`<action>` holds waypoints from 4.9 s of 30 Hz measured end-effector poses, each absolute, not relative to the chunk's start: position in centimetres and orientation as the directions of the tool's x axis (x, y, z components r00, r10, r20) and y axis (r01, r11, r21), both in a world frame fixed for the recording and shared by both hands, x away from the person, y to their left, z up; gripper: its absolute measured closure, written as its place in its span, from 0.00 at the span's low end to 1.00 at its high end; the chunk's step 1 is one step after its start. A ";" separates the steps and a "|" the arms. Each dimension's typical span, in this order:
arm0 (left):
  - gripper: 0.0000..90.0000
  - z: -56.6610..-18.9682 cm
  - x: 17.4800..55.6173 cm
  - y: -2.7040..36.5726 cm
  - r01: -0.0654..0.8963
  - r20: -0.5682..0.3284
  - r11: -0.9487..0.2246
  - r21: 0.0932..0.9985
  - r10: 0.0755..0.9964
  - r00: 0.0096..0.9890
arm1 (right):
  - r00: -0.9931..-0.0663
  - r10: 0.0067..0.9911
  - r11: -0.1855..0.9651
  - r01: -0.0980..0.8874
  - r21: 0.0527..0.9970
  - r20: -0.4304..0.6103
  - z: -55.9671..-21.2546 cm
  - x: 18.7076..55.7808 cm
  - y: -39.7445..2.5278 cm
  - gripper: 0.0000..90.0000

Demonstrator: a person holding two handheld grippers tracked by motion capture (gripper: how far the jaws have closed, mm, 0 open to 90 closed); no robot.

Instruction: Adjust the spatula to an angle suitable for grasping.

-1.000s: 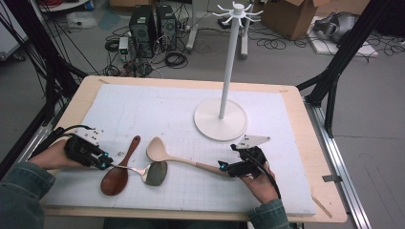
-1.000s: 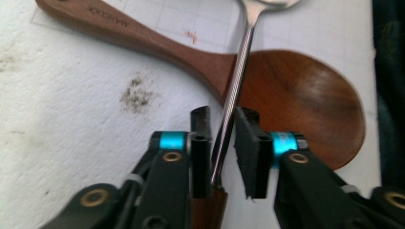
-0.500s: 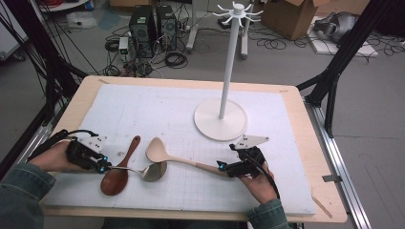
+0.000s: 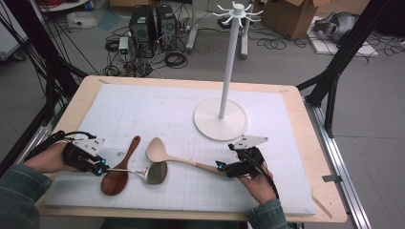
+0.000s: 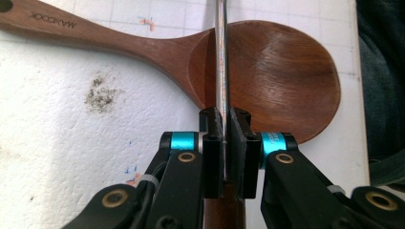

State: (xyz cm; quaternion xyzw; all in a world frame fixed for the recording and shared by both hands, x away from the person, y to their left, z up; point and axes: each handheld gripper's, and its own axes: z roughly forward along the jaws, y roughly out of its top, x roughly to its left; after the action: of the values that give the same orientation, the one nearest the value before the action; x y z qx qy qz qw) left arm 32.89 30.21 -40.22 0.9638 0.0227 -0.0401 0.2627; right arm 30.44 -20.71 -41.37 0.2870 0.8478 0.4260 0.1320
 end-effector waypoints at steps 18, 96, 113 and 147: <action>0.94 -38.5 31.8 28.2 0.011 -0.051 -0.855 0.519 -0.018 0.999 | -0.808 0.589 0.471 0.365 0.803 0.022 -41.1 30.4 -20.2 0.22; 0.68 -39.9 31.1 18.7 0.060 -0.074 -0.750 0.659 0.015 0.997 | -0.927 0.363 0.553 0.290 0.781 0.087 -40.7 29.6 -13.4 0.22; 0.52 -38.8 31.1 21.6 0.114 -0.054 -0.699 0.706 0.107 0.993 | -0.972 0.202 0.657 0.228 0.718 0.123 -42.1 29.7 -8.5 0.56; 0.44 -37.2 31.0 26.0 0.205 -0.061 -0.625 0.754 0.243 0.968 | -0.991 0.103 0.739 0.137 0.659 0.090 -42.6 29.8 -5.2 0.94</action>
State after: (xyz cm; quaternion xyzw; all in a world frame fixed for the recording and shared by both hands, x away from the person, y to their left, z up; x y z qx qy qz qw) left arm 30.95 26.03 -37.24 0.9010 0.1243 0.0234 0.4149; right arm 29.83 -5.15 -42.56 0.0645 0.9323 0.3552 -0.0237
